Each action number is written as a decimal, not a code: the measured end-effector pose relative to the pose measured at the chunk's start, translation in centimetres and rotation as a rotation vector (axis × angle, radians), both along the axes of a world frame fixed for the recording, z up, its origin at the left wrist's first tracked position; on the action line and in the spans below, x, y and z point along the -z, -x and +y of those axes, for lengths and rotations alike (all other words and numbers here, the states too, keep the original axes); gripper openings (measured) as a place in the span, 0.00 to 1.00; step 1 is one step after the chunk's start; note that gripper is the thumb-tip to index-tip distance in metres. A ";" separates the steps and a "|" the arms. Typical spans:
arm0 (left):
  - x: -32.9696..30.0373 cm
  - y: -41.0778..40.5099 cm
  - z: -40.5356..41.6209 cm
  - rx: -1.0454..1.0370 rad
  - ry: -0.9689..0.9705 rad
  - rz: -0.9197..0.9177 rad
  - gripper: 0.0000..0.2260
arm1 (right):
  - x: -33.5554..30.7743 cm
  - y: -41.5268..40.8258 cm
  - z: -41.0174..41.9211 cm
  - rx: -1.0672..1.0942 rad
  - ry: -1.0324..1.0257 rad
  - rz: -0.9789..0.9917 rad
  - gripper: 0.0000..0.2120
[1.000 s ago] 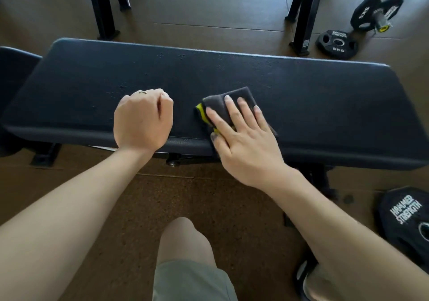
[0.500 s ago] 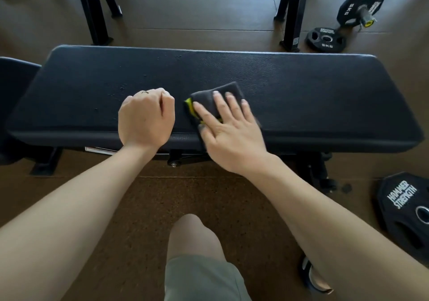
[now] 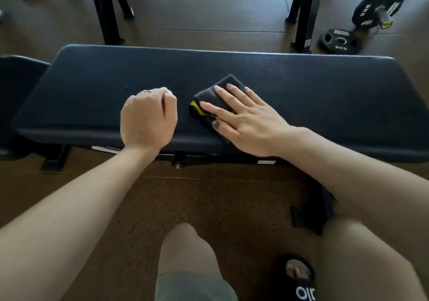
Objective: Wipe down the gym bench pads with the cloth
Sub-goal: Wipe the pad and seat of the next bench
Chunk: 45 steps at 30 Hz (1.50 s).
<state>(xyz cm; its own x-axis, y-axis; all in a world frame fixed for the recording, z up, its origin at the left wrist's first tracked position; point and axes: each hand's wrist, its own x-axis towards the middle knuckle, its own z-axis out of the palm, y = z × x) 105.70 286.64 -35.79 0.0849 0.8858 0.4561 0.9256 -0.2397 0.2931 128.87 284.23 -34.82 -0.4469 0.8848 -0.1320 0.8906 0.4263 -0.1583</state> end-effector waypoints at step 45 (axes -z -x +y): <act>0.5 1.6 -0.1 -0.330 -0.035 -0.015 0.13 | -0.3 5.1 14.9 -0.085 -0.014 0.049 0.27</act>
<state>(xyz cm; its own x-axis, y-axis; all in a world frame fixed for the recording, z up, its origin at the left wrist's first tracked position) 104.10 286.51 -36.27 -0.2107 0.8484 0.4855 0.9505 0.0619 0.3044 123.78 299.16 -34.52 -0.5258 0.8452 -0.0956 0.8426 0.5022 -0.1945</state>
